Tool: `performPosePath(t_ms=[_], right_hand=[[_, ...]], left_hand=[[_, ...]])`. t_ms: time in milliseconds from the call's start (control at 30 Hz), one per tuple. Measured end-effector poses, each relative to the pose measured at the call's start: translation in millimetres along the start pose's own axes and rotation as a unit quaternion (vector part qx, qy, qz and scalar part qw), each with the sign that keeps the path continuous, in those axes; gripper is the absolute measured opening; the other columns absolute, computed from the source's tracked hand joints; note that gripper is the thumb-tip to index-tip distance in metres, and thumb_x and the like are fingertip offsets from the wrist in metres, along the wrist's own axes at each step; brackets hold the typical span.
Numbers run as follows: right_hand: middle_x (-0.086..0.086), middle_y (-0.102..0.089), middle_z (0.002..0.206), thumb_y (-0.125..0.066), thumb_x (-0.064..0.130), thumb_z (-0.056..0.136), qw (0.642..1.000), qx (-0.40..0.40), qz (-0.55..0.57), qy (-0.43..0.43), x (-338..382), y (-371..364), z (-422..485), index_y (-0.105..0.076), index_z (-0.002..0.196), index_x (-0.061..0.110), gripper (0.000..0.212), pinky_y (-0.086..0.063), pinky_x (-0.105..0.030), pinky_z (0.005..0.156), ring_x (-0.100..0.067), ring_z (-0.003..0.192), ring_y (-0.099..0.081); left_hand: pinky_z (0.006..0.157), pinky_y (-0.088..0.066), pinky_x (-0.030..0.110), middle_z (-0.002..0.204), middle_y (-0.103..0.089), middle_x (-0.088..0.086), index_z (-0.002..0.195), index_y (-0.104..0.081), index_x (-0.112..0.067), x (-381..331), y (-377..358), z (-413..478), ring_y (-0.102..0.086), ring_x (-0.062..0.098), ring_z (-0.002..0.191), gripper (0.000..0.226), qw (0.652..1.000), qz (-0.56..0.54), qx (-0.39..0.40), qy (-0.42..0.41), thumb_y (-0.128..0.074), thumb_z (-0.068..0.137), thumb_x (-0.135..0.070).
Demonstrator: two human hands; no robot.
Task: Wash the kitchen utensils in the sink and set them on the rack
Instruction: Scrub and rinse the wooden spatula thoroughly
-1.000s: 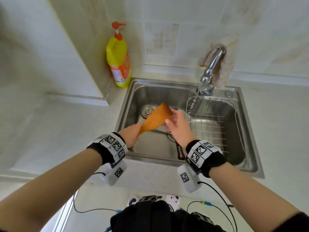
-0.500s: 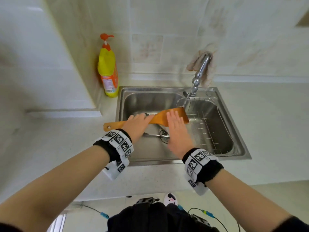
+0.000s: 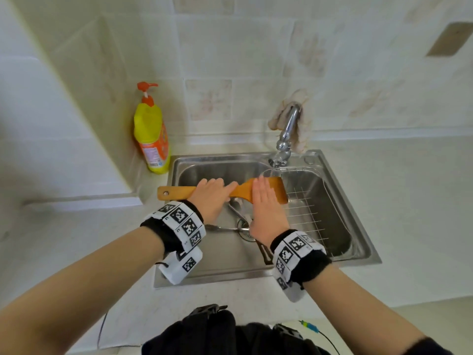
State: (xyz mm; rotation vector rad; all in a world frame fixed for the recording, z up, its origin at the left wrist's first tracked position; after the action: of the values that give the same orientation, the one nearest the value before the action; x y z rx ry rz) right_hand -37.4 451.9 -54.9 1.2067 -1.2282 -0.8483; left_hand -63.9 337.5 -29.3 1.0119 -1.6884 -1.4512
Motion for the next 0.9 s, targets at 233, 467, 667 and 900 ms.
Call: performPosePath(t_ms=[233,467,667,900], right_hand=[[-0.016,0.016,0.155,-0.050,0.009,0.085,0.999,-0.037,-0.017,-0.033,-17.0,17.0,14.7,0.013,0.146,0.001,0.088,0.007,-0.035,0.117,-0.028,0.144,0.012],[-0.015,0.018,0.155,-0.051,0.009,0.086,0.998,-0.016,-0.037,-0.057,-34.4,21.9,25.3,0.014,0.146,0.002,0.089,0.007,-0.034,0.117,-0.027,0.144,0.013],[-0.012,0.015,0.156,-0.050,0.009,0.087,0.998,-0.016,-0.055,0.018,-22.5,27.6,38.2,0.012,0.147,0.005,0.086,0.007,-0.032,0.116,-0.024,0.145,0.012],[-0.013,0.013,0.156,-0.052,0.011,0.087,0.996,-0.027,-0.067,0.045,-6.8,28.6,36.6,0.009,0.148,0.004,0.086,0.005,-0.034,0.116,-0.026,0.145,0.009]], left_hand=[[0.090,-0.033,0.035,0.110,-0.051,0.008,0.137,-0.032,-0.021,3.0,10.9,13.2,-0.049,0.026,0.104,0.046,0.998,-0.064,0.000,0.017,-0.045,0.095,-0.009],[0.097,-0.031,0.039,0.114,-0.053,0.011,0.135,-0.037,-0.018,-3.3,14.4,24.2,-0.051,0.029,0.109,0.038,0.995,-0.095,0.025,0.021,-0.039,0.098,-0.017],[0.097,-0.032,0.040,0.112,-0.053,0.011,0.138,-0.035,-0.020,-3.7,18.2,29.2,-0.051,0.028,0.108,0.040,0.993,-0.115,0.011,0.030,-0.040,0.098,-0.018],[0.097,-0.033,0.039,0.110,-0.054,0.010,0.138,-0.035,-0.019,-11.8,20.7,31.8,-0.051,0.026,0.106,0.040,0.992,-0.125,-0.007,0.030,-0.040,0.098,-0.020]])
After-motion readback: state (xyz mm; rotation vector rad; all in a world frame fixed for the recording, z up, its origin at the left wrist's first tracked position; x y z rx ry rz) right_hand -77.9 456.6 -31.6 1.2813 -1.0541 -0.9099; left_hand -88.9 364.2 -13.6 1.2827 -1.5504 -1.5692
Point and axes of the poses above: each hand's wrist, its own z-axis towards the middle knuckle, its own y-axis out of the back of the hand, x = y × z, the point moved 6 cm from there along z, towards the middle knuckle
